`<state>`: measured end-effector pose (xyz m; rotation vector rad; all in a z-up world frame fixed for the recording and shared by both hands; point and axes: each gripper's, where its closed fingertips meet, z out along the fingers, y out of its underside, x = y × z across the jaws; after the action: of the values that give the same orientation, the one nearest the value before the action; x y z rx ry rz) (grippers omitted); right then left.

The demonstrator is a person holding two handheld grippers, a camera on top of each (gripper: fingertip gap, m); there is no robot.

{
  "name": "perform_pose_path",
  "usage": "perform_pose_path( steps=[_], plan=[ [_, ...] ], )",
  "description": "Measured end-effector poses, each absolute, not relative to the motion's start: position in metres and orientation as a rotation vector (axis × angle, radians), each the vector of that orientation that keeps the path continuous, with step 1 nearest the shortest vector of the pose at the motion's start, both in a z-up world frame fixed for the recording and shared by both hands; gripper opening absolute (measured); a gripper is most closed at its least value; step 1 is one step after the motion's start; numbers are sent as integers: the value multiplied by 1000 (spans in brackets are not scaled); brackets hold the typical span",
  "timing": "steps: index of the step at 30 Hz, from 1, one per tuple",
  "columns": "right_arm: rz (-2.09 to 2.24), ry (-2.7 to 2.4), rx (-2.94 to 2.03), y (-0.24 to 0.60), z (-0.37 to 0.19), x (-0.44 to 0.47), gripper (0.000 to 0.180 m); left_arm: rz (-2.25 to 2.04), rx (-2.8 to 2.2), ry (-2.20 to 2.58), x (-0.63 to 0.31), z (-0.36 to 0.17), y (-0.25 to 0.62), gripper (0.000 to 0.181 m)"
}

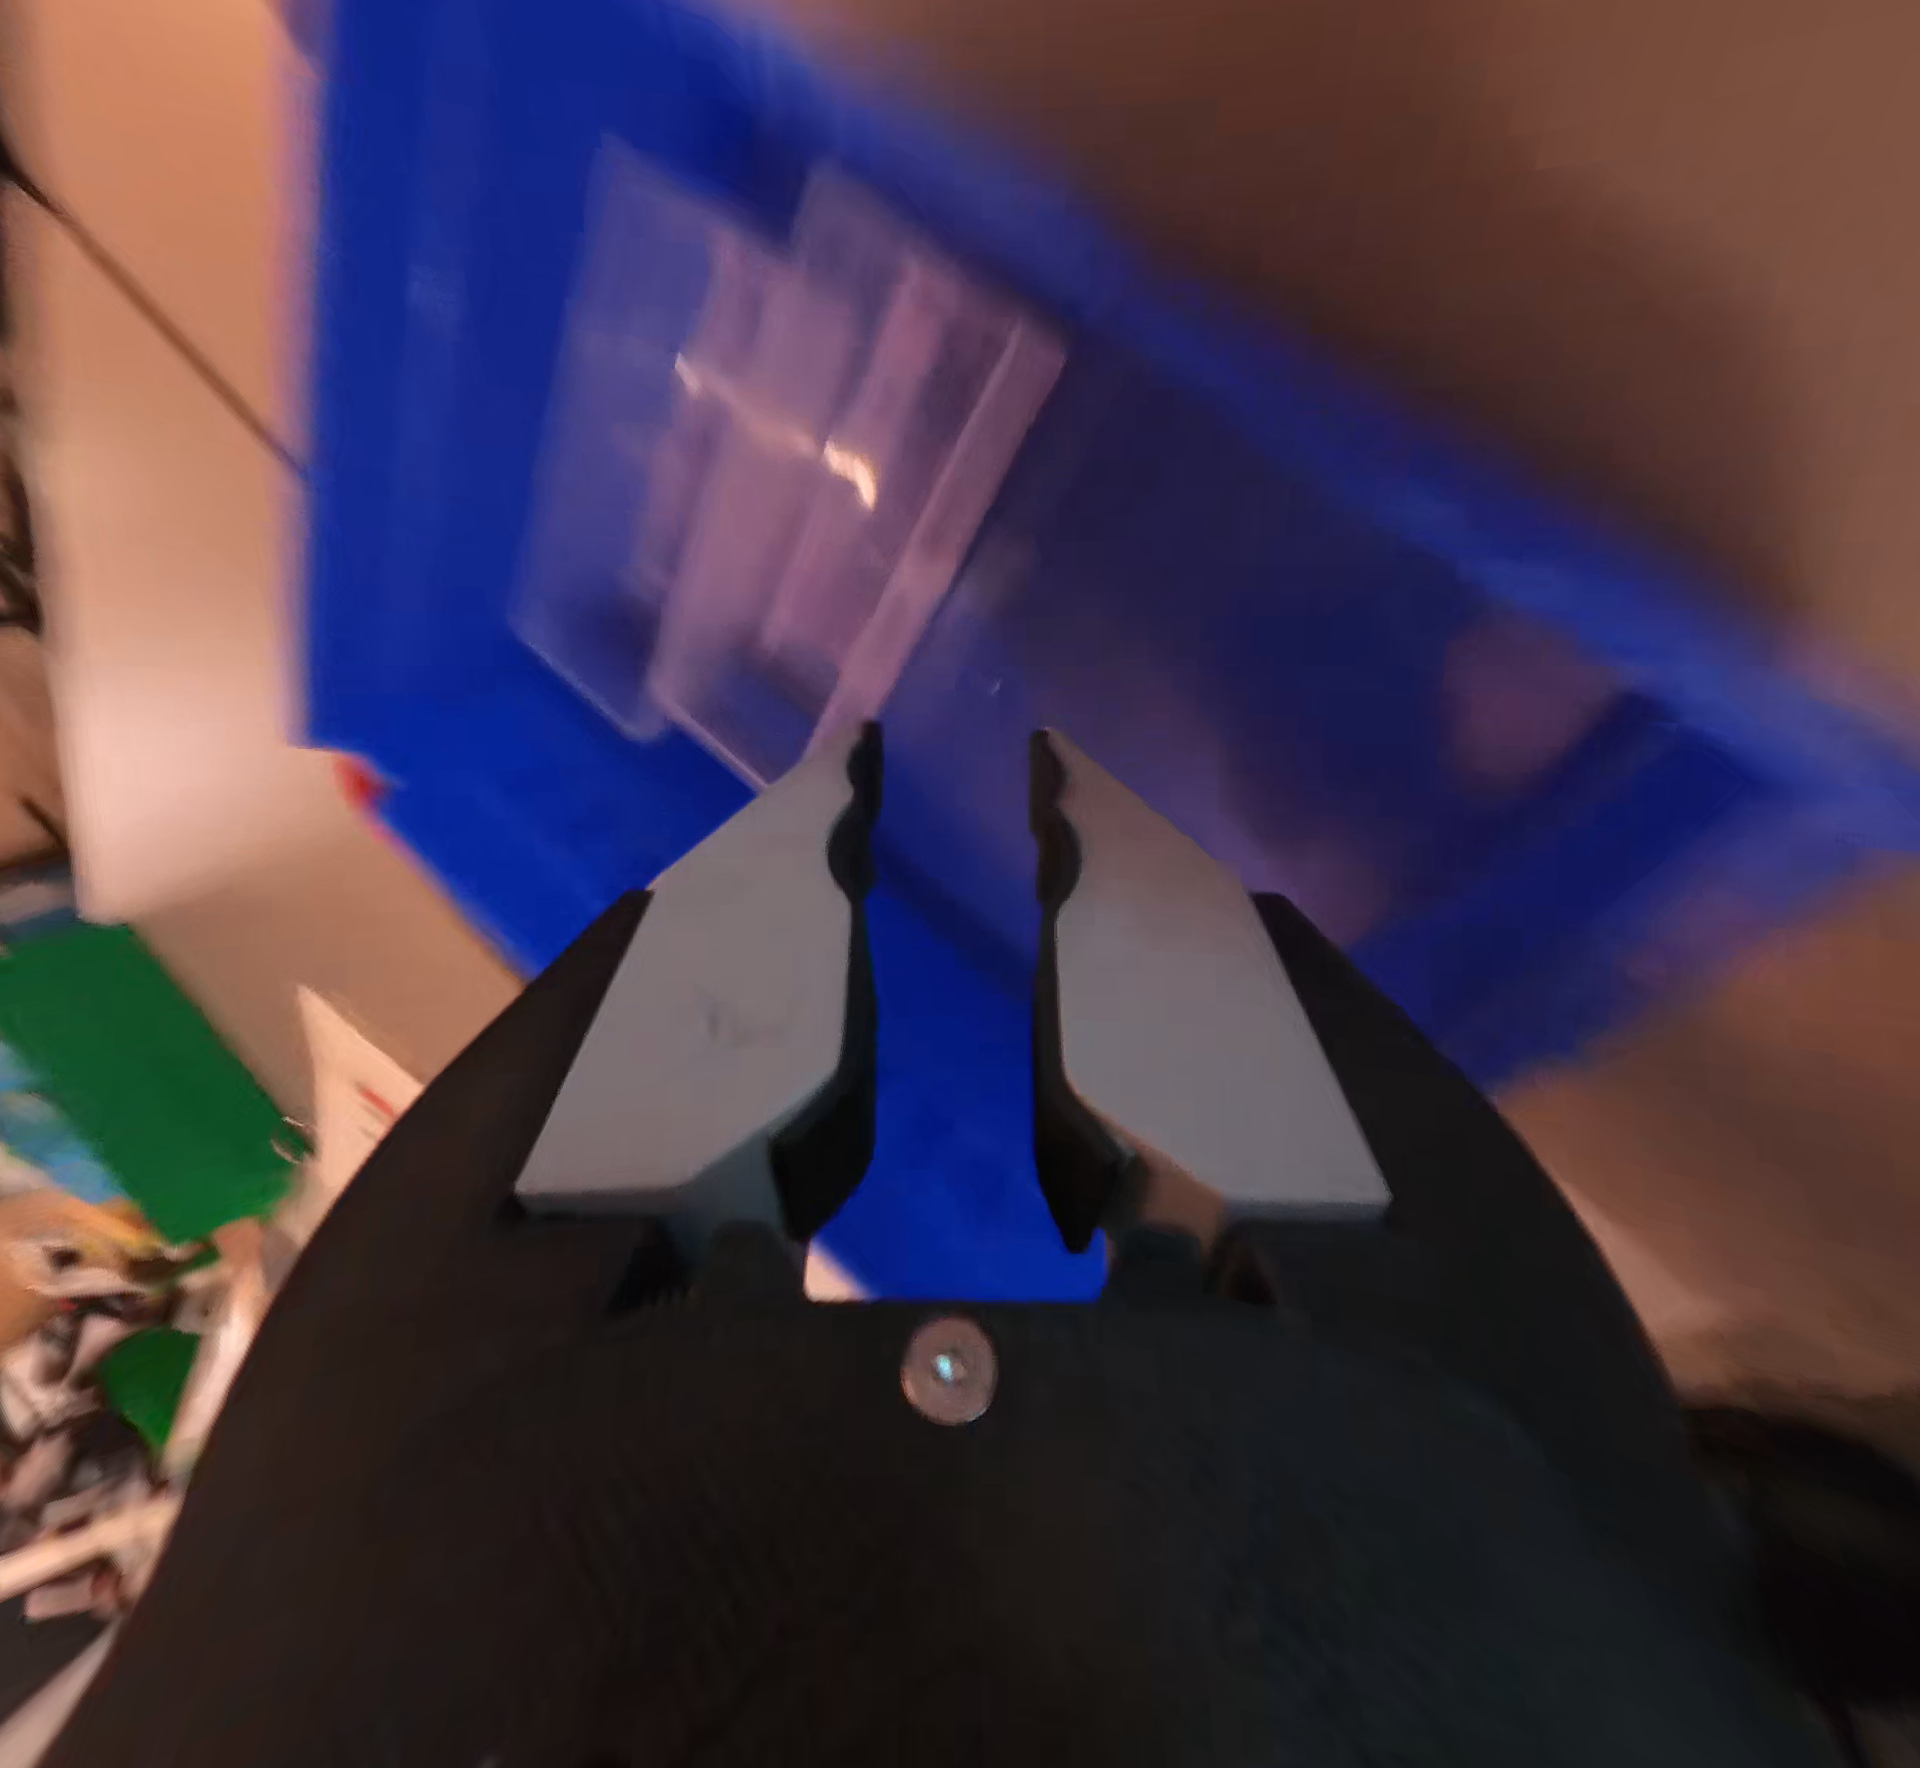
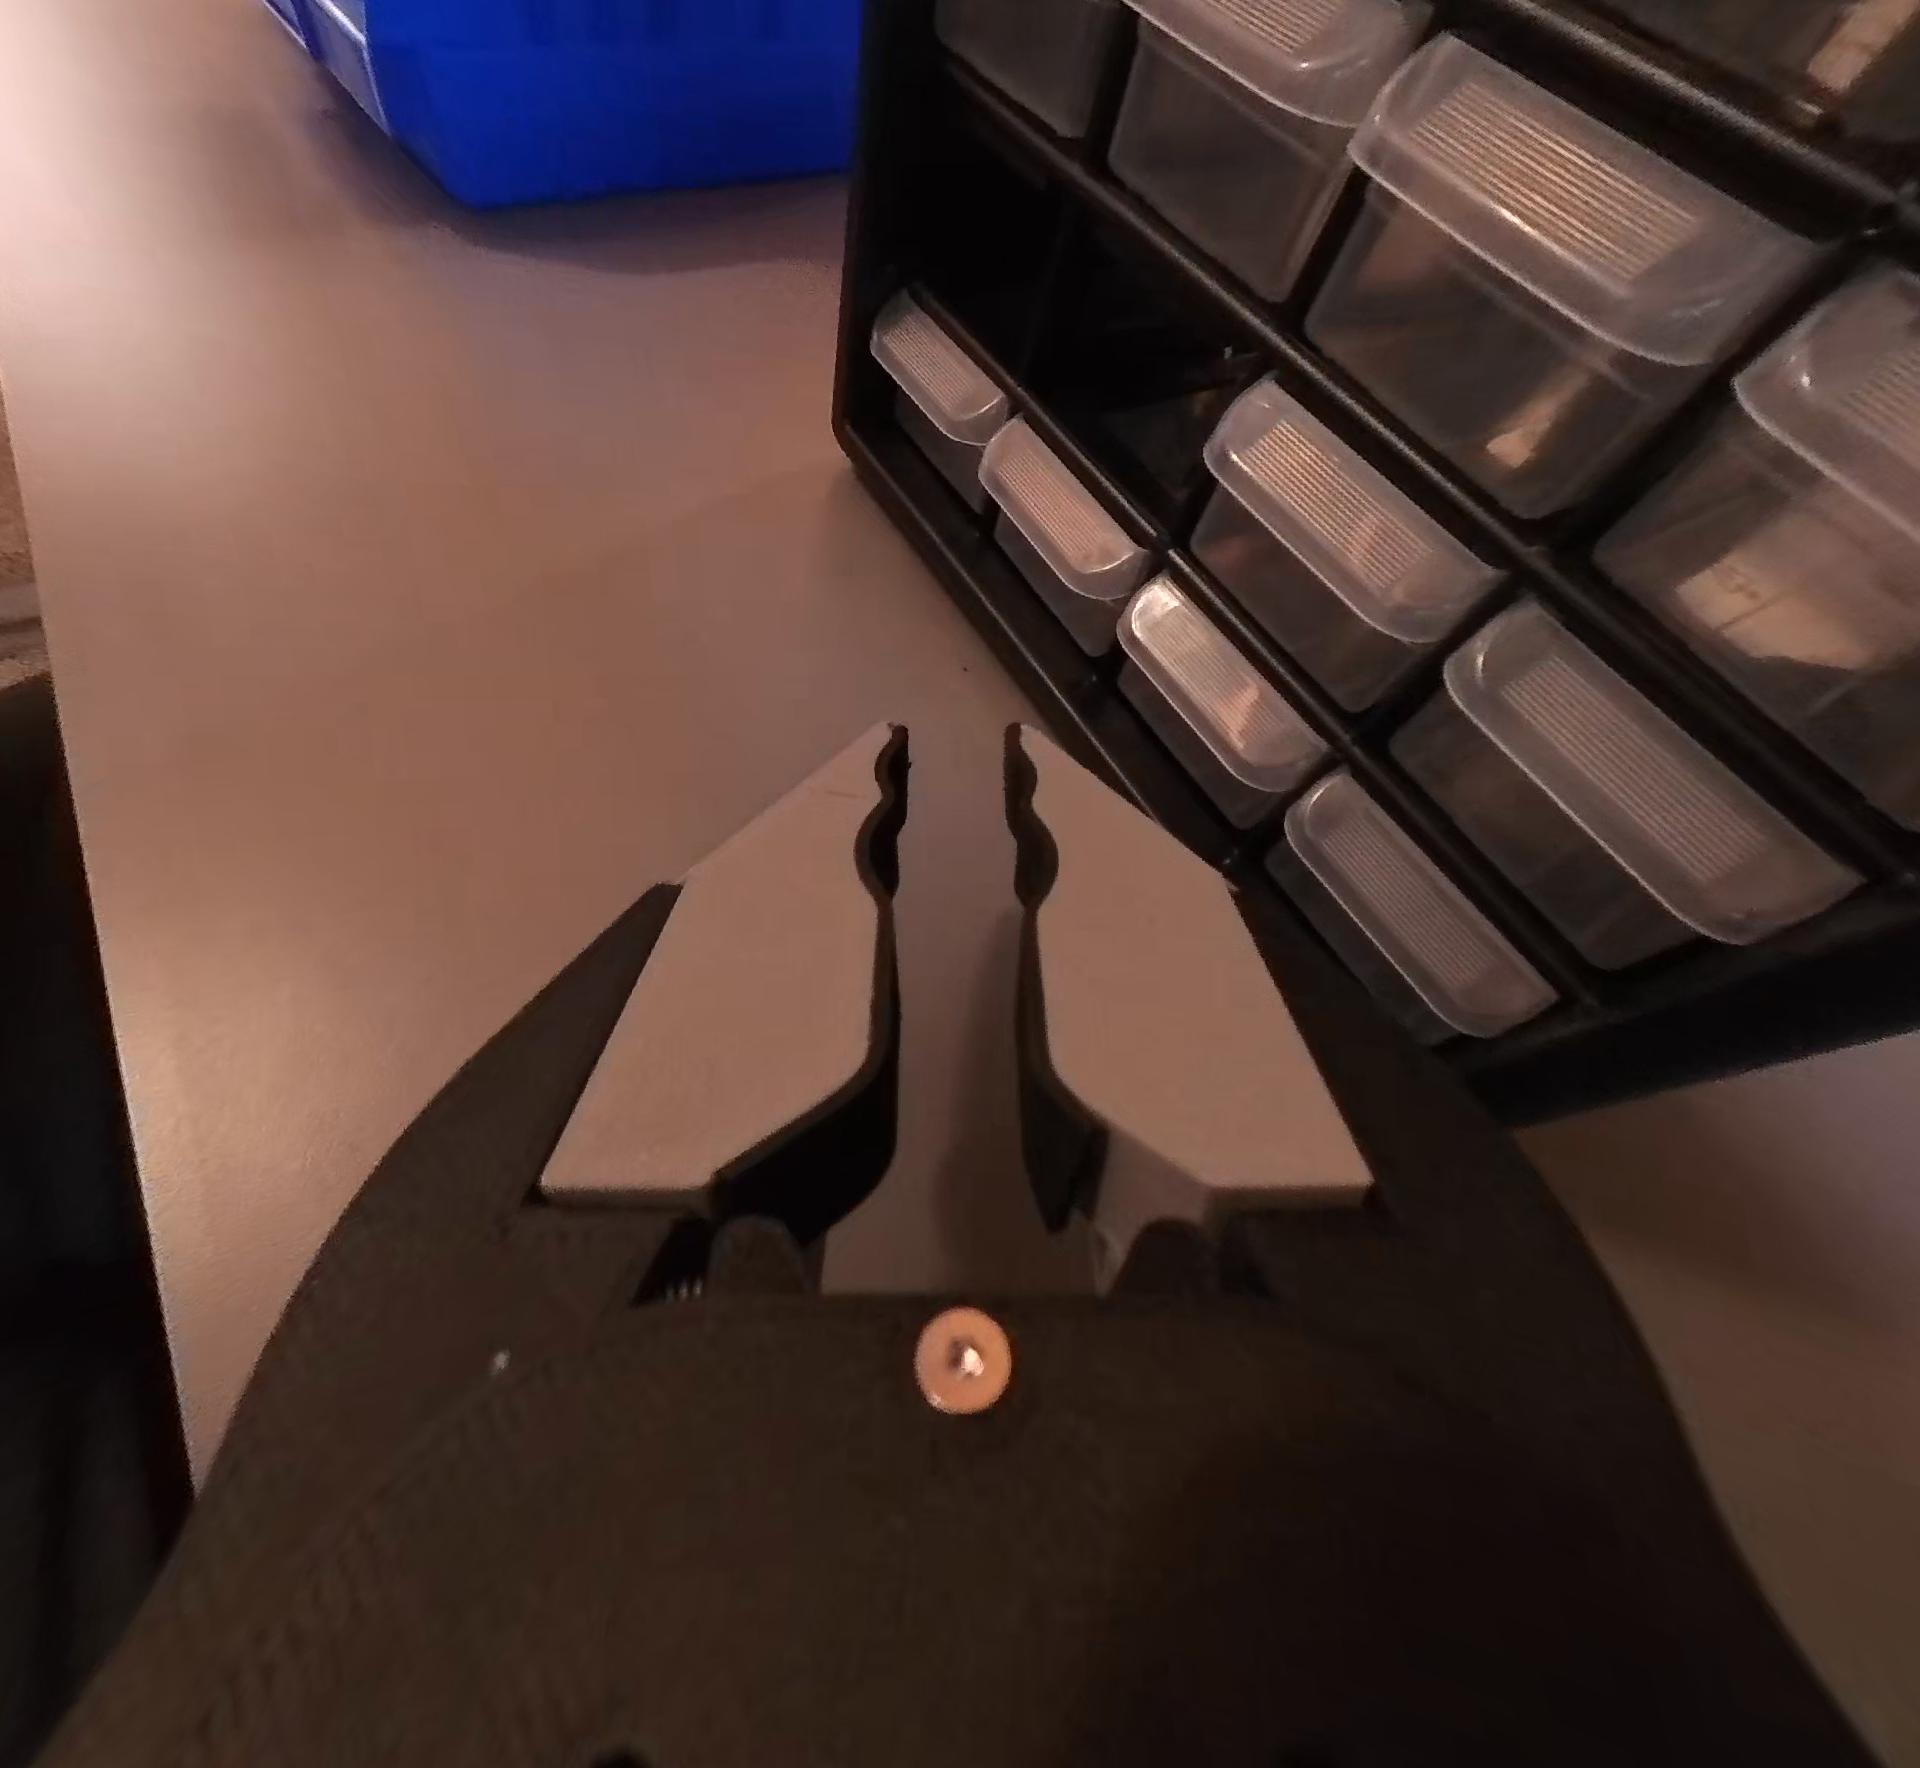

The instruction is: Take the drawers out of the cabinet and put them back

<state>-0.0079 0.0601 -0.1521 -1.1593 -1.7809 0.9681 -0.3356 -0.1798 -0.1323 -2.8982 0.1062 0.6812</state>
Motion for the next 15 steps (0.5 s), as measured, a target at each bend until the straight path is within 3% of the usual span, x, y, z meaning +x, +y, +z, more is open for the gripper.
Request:
perform_pose_path(
  steps=[11, 12, 15],
  plan=[
    [921, -1785, -1179, 64, -157, -9, 14, 685, -2953, 77, -383, -195, -172, 42],
    [917, -1788, -1178, 64, -158, -9, 14, 737, -2949, 72, -387, -200, -172, 18],
    [912, -1785, -1175, 64, -157, -9, 13, 799, -2967, 134, -385, -204, -173, 5]
  ],
)
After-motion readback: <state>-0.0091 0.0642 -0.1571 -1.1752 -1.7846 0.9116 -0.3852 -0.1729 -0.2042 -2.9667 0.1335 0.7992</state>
